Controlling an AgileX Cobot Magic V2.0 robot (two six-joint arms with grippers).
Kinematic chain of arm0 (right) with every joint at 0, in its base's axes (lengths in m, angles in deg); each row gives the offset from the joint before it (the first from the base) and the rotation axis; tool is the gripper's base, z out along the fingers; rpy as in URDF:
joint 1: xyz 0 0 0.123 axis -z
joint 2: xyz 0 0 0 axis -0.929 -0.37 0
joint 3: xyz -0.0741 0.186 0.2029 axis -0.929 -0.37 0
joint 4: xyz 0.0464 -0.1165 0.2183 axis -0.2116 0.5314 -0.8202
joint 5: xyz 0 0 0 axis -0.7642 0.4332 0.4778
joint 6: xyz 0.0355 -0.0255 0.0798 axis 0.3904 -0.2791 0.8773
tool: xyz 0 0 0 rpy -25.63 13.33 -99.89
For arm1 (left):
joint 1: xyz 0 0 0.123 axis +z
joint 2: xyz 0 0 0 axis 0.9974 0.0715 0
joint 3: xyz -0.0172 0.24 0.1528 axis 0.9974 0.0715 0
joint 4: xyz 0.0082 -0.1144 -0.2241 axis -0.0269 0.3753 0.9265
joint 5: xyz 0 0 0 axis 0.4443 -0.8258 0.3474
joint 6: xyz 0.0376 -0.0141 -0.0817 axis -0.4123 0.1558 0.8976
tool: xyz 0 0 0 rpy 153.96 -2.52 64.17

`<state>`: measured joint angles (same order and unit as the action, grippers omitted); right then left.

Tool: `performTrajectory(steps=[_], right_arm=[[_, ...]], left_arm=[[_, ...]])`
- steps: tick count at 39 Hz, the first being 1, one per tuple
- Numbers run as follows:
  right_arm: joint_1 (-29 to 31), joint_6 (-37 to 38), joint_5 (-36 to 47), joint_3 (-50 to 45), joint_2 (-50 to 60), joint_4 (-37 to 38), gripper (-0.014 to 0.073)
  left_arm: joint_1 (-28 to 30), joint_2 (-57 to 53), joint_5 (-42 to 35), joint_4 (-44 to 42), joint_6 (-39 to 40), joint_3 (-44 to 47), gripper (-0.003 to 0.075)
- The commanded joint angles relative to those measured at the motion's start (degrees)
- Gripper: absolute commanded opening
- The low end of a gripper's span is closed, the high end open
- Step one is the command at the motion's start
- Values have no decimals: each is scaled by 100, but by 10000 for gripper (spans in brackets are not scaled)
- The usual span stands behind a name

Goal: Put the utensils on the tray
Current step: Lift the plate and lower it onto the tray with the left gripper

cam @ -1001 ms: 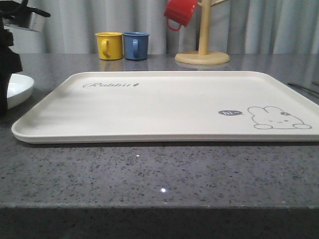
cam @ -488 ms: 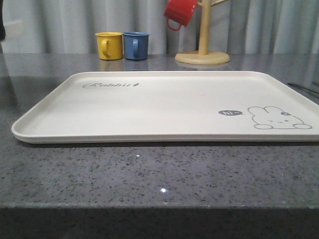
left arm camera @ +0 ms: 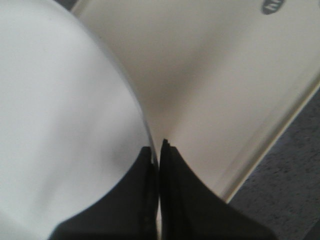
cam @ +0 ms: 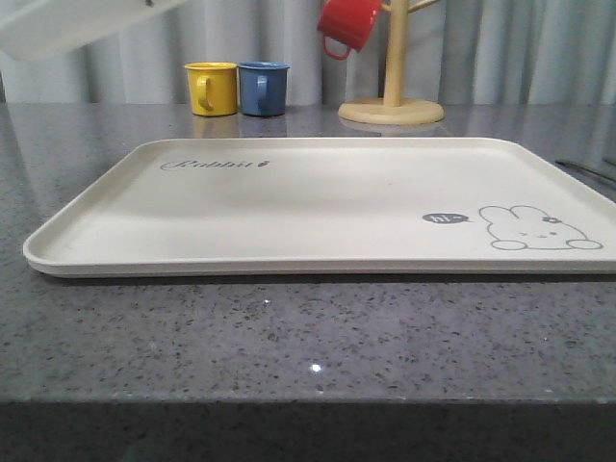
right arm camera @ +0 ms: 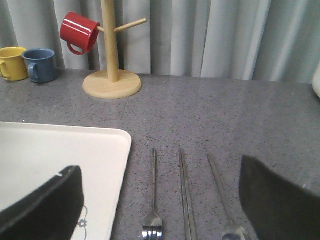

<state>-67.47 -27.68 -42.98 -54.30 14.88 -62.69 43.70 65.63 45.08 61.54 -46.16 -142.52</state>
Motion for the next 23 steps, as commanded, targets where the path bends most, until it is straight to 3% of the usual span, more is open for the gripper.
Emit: performTrajectory(steps=[1, 23], right_arm=[[25, -42, 474, 209, -78, 43, 654], [25, -42, 474, 209, -78, 43, 654]], left_arm=[[-437, 176, -288, -25, 76, -185, -18], [-680, 1253, -229, 658, 76, -195, -18]])
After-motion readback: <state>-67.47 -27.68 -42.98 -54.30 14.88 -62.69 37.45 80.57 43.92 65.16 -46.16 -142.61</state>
